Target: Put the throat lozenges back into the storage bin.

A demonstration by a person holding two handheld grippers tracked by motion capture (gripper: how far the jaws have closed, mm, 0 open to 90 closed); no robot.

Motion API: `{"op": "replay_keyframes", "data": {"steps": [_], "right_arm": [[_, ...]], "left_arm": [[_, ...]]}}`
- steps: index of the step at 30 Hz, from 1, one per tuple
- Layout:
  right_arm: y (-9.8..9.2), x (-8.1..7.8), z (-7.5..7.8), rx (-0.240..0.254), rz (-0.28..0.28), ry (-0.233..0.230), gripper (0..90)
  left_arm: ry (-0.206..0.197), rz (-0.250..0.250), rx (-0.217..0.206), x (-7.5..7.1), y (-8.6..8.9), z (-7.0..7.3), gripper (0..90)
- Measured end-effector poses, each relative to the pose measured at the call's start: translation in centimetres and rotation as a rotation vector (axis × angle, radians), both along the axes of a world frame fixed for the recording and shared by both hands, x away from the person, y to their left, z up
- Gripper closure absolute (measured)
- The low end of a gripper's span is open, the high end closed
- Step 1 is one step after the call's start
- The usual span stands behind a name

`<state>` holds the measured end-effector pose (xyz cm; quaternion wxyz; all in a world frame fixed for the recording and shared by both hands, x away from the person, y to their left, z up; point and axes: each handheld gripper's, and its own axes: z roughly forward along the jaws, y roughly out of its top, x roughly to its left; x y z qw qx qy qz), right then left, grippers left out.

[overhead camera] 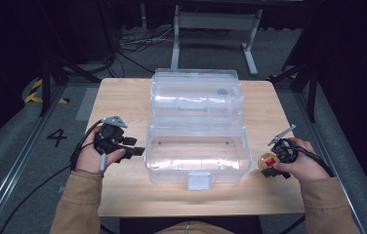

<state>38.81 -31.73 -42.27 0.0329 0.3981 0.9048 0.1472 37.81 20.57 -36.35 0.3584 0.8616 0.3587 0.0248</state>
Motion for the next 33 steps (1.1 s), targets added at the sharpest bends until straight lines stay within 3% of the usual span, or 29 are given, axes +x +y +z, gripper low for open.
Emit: {"op": "replay_keyframes", "data": {"steps": [10,22,33], "right_arm": [[0.1,-0.4,1.6,0.04,0.004,-0.052,20.2],[0.5,-0.7,3.4,0.097,0.007,-0.082,20.2],[1.7,-0.9,4.7,0.109,0.047,-0.13,20.2]], "left_arm": [[0.0,0.0,0.003,-0.1,0.0,0.0,47.7],[0.0,0.006,0.007,-0.2,0.3,-0.1,47.6],[0.004,0.023,0.008,-0.7,0.7,-0.2,47.6]]}}
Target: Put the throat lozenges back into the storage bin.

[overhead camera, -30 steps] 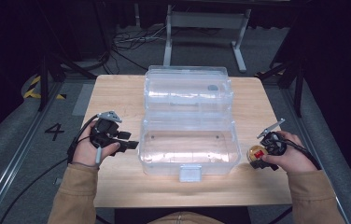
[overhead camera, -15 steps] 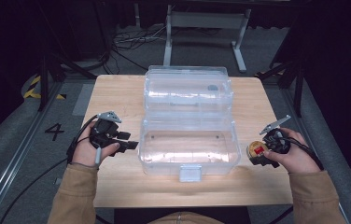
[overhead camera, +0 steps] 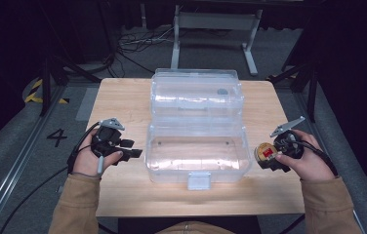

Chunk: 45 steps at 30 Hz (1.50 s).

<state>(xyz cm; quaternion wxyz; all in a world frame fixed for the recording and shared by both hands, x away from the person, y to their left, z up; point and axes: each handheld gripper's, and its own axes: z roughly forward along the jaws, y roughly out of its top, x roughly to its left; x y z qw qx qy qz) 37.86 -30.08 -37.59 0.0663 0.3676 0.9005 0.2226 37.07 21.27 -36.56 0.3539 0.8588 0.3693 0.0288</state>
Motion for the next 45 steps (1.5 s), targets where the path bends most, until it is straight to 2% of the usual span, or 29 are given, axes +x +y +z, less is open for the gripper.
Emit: {"op": "replay_keyframes", "data": {"steps": [13,22,32,45], "right_arm": [[2.8,0.6,1.5,-0.015,0.075,-0.021,20.2],[5.0,0.9,2.5,-0.028,0.127,-0.026,20.1],[7.5,1.4,2.5,-0.049,0.188,-0.008,20.2],[9.2,2.0,1.6,-0.068,0.215,0.012,20.1]], "left_arm": [[-0.001,0.028,-0.007,-0.6,0.9,0.1,47.6],[-0.001,0.025,-0.006,-0.6,1.0,0.1,47.6],[-0.002,0.024,-0.008,-0.5,1.0,0.2,47.6],[0.001,0.017,-0.009,-0.3,0.8,0.2,47.6]]}}
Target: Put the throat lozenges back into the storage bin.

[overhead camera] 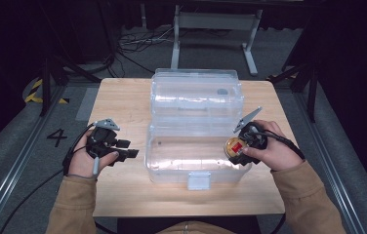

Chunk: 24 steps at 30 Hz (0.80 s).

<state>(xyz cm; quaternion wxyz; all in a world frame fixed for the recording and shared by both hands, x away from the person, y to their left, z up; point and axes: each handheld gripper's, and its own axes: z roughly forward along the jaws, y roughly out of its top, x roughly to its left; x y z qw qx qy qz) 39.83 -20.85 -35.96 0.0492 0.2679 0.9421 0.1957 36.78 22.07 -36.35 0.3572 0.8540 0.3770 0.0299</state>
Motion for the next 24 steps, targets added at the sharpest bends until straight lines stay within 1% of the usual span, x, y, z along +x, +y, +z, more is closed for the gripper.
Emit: {"op": "replay_keyframes", "data": {"steps": [4,9,11,14,16,19,23,24], "right_arm": [[0.4,0.2,-0.5,-0.015,0.005,0.013,20.1],[0.7,0.4,-1.3,-0.046,-0.001,0.037,20.1],[0.8,0.5,-1.7,-0.049,-0.003,0.045,20.1],[0.9,0.8,-2.2,-0.065,-0.009,0.058,20.1],[0.9,0.9,-2.5,-0.065,-0.012,0.067,20.1],[1.0,1.2,-3.0,-0.078,-0.015,0.084,20.1],[1.0,1.4,-3.3,-0.09,-0.017,0.093,20.1],[1.1,1.3,-3.5,-0.09,-0.025,0.102,20.1]], "left_arm": [[0.0,-0.002,0.001,0.1,-0.1,0.0,47.6],[0.0,-0.002,0.002,0.1,-0.1,0.0,47.6],[0.0,-0.002,0.003,0.0,-0.1,0.0,47.6],[0.0,-0.001,0.001,0.0,-0.1,0.0,47.6],[0.0,-0.002,0.003,0.0,-0.1,0.0,47.6],[0.001,-0.002,0.004,0.0,-0.1,0.0,47.6],[0.001,-0.001,0.003,0.0,-0.1,0.0,47.6],[0.001,-0.001,0.003,0.0,-0.1,0.0,47.6]]}}
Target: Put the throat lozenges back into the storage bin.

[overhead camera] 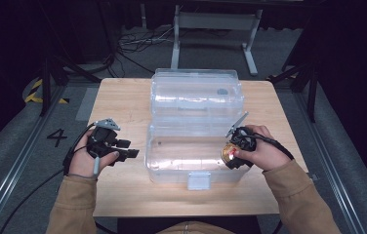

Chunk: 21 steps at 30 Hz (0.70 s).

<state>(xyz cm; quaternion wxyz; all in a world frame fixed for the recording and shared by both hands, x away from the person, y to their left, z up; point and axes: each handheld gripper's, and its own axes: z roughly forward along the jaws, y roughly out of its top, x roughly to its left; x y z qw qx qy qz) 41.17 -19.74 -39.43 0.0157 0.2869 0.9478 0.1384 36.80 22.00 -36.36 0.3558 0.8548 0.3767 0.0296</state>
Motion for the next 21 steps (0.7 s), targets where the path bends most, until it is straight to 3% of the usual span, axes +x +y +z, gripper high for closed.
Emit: {"op": "replay_keyframes", "data": {"steps": [21], "right_arm": [[1.0,0.5,-1.7,-0.065,0.015,0.051,20.1]], "left_arm": [[0.001,0.0,0.003,0.0,0.0,-0.1,47.3]]}}
